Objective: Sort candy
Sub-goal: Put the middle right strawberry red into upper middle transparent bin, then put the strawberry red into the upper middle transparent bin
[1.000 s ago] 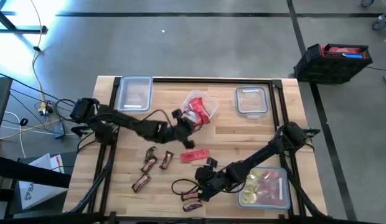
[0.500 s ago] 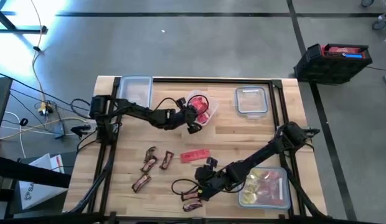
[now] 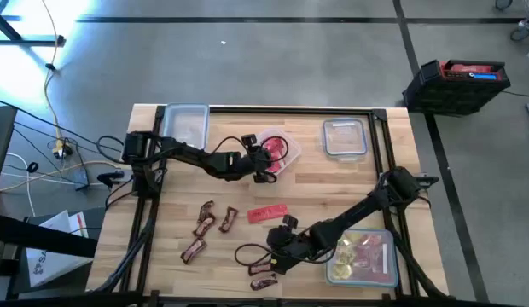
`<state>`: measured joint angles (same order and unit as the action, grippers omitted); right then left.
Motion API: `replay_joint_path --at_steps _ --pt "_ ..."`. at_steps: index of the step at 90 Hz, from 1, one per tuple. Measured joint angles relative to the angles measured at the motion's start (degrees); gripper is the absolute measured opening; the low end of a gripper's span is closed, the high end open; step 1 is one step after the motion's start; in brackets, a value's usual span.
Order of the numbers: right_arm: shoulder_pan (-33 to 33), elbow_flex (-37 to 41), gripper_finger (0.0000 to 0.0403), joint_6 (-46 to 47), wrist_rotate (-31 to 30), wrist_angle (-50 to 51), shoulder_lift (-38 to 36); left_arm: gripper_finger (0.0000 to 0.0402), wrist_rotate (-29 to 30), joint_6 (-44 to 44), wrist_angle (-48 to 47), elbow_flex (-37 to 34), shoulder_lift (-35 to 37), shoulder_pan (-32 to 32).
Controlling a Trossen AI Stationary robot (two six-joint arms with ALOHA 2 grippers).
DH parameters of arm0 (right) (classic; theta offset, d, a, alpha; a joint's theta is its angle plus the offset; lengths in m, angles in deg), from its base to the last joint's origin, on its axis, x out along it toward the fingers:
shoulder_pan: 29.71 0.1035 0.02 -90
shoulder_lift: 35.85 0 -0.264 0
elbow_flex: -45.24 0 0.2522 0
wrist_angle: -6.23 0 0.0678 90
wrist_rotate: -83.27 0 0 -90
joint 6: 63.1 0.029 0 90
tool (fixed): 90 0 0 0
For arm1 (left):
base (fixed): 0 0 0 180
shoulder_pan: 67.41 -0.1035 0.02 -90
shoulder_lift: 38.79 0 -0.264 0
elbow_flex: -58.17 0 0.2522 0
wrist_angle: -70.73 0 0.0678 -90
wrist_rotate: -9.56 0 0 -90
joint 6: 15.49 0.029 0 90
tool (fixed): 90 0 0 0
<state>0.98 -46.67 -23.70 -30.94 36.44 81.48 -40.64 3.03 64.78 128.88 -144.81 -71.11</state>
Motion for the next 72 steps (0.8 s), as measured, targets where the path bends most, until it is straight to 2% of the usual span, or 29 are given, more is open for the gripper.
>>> replay_joint_path --at_steps 32,49,59,72 --pt "0.0 0.0 0.0176 0.1 -0.9 0.0 0.0 0.0123 2.2 -2.6 2.5 0.0 0.0 -0.4" --pt "-0.4 0.0 0.0176 -1.1 -0.9 0.0 0.0 0.0127 2.7 -7.2 0.6 0.0 3.0 3.2" --pt "-1.1 0.0 0.0176 -2.2 -0.7 0.2 0.0 0.0127 2.3 -12.8 -6.9 0.0 7.5 6.8" --pt "-1.9 0.0 0.0176 -2.4 0.5 1.5 0.0 0.0127 0.0 -22.7 -23.1 0.0 13.0 11.8"
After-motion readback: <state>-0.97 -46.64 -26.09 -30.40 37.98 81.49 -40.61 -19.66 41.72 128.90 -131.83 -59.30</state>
